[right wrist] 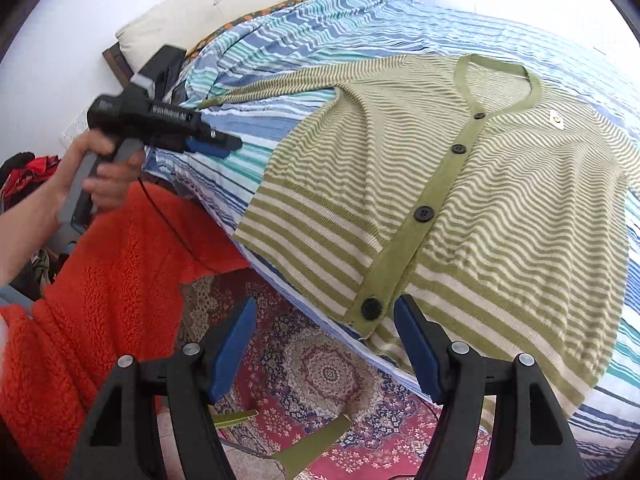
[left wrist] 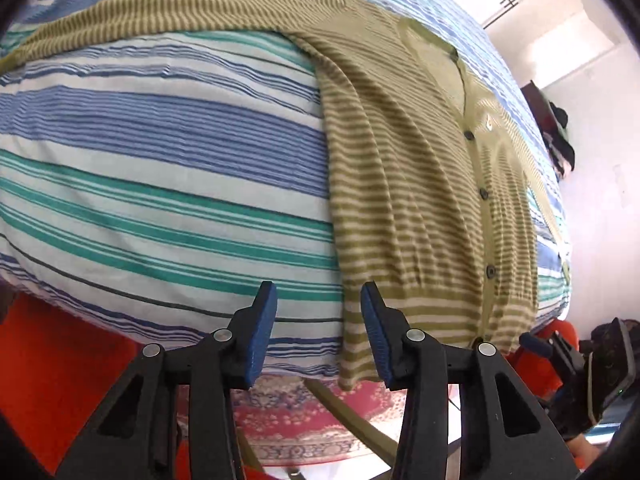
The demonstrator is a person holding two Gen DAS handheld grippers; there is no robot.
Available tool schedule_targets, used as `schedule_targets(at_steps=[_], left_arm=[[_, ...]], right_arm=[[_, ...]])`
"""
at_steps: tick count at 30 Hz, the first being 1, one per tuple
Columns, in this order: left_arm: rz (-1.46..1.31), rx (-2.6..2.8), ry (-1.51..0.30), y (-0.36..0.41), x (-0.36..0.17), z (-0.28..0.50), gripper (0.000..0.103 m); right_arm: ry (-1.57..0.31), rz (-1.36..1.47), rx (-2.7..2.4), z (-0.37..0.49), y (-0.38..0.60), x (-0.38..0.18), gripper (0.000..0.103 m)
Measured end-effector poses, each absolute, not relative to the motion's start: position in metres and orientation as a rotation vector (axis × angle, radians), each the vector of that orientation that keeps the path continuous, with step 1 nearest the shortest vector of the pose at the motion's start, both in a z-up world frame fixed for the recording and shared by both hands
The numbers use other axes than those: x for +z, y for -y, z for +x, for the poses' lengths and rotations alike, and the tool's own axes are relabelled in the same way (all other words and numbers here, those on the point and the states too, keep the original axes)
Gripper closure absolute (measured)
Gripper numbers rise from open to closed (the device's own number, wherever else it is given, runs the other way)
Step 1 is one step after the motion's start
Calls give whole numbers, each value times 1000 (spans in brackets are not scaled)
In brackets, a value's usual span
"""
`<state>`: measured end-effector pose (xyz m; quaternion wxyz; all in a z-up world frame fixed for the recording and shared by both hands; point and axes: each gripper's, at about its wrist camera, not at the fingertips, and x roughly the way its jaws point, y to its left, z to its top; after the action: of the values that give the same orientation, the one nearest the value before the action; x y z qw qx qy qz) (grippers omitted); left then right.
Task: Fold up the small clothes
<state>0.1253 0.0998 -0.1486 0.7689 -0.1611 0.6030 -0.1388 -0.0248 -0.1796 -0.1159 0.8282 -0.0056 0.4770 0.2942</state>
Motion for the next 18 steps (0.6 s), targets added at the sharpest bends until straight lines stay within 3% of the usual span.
schedule_targets(at_steps=[5, 6, 8, 9, 13, 18], left_arm=[[-377, -255, -1308, -79, -170, 121, 58], [-384, -251, -1312, -76, -170, 122, 63], [-406, -291, -1325, -68, -171, 122, 95], [-410, -304, -1330, -64, -170, 121, 101], [-456, -220, -1313, -80, -162, 100, 103], [-609, -139, -1351, -120, -190, 83, 102]], right_arm=[[-979, 94, 551, -27, 212, -110, 32], [-970, 110, 541, -27, 216, -109, 32], [-953, 138, 520, -25, 224, -105, 32], [-946, 149, 510, -26, 227, -103, 32], [-924, 196, 472, -27, 241, -99, 32], [-888, 266, 385, -28, 264, -95, 32]])
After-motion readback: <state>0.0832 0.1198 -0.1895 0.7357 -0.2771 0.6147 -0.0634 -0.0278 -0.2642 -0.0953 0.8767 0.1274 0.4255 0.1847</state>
